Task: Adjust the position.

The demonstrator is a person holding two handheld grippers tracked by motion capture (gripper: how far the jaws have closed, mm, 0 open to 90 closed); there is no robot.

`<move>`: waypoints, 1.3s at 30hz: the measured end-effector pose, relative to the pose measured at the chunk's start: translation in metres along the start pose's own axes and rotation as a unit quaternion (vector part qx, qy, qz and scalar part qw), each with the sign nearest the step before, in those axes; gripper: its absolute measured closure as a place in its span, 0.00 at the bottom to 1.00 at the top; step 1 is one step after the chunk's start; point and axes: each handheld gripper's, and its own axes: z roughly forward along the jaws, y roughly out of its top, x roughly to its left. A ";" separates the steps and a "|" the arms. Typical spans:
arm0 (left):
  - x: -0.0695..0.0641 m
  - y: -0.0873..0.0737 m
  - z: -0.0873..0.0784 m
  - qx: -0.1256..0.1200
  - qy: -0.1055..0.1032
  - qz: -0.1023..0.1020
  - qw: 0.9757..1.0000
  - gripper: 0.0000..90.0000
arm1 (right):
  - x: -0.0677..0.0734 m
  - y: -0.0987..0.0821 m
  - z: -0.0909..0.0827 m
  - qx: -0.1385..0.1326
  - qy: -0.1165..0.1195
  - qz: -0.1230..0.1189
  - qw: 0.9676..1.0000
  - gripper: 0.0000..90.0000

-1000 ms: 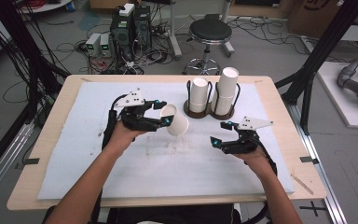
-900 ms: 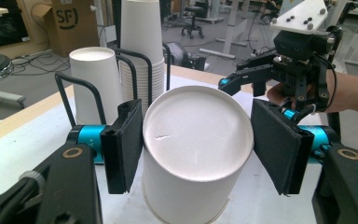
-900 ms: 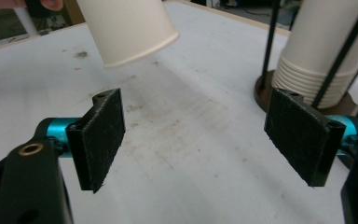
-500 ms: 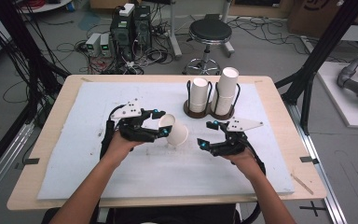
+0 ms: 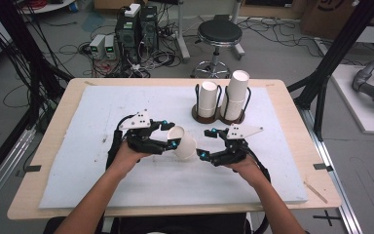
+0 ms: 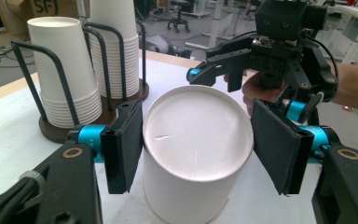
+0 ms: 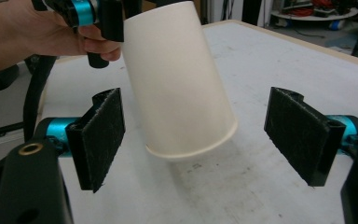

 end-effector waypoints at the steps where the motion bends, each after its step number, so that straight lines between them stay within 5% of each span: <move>1: 0.000 0.000 0.000 -0.001 -0.002 0.001 1.000 0.40 | 0.000 0.000 0.001 0.001 0.001 -0.003 1.000 0.23; 14: -0.010 0.005 0.009 0.002 -0.030 0.007 1.000 0.41 | 0.006 0.004 0.023 0.006 0.024 -0.024 0.999 0.23; 27: -0.010 0.006 0.010 -0.005 -0.035 0.000 0.999 0.41 | 0.007 0.003 0.032 0.003 0.034 -0.026 0.999 0.23; 33: -0.009 0.004 0.010 0.002 -0.030 0.002 1.000 0.40 | 0.009 0.005 0.031 0.014 0.035 -0.065 0.997 0.36; 39: -0.008 0.003 0.011 0.004 -0.031 -0.002 1.000 0.40 | 0.009 0.005 0.029 0.023 0.037 -0.075 0.996 0.40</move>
